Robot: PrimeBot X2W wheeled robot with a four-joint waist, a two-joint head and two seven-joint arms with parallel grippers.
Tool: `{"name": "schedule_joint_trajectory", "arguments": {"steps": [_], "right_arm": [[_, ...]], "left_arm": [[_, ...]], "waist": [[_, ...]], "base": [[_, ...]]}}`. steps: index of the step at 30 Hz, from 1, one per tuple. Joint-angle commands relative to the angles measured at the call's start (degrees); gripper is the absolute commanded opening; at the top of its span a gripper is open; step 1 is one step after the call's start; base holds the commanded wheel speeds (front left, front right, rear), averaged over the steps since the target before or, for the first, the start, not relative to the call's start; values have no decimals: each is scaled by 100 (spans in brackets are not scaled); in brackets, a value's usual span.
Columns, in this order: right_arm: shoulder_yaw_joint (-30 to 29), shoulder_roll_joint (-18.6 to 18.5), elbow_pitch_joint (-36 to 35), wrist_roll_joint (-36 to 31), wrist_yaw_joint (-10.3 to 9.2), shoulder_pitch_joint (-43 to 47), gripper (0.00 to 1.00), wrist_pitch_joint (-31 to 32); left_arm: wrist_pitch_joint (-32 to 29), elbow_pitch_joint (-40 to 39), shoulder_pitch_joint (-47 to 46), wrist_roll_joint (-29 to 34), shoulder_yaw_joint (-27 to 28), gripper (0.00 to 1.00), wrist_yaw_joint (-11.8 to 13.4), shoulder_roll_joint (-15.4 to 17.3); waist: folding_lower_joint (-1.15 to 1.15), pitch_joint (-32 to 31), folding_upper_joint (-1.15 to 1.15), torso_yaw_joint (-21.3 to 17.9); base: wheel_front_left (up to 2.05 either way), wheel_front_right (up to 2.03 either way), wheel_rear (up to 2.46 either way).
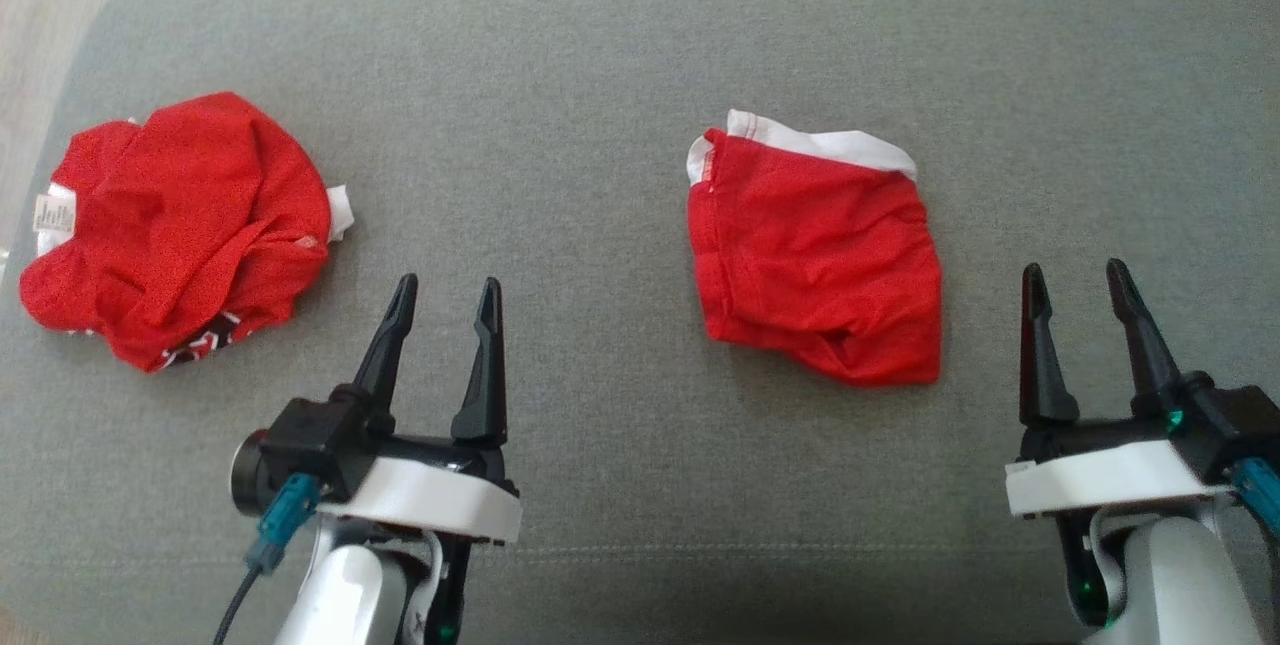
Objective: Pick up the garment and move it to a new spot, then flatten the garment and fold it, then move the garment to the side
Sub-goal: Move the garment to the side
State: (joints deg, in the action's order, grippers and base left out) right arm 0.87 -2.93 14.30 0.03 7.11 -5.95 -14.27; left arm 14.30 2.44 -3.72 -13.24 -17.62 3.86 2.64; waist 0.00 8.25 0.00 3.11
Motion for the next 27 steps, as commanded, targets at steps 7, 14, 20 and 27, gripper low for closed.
{"name": "schedule_joint_trajectory", "arguments": {"steps": [7, 14, 20, 27], "right_arm": [[87, 5, 106, 184, 37, -428, 100, 228], [-14, -10, 625, 370, 37, -1026, 100, 736], [-67, -170, 1204, 482, 37, -1499, 100, 1052], [-51, -220, 1660, 579, 37, -1794, 100, 1038]], "left_arm": [[70, -165, -314, 18, 83, 100, -41, 23], [70, -96, -572, -14, -38, 100, -66, 23], [70, -31, -765, -55, -145, 100, -51, 23], [70, -36, -875, -74, -156, 100, -30, 23]], "waist": [[0, 346, 0, 184], [0, 824, 0, 397], [0, 1082, 0, 568], [0, 1220, 0, 650]], "base": [[0, 0, 0], [0, 0, 0], [0, 0, 0], [0, 0, 0]]}}
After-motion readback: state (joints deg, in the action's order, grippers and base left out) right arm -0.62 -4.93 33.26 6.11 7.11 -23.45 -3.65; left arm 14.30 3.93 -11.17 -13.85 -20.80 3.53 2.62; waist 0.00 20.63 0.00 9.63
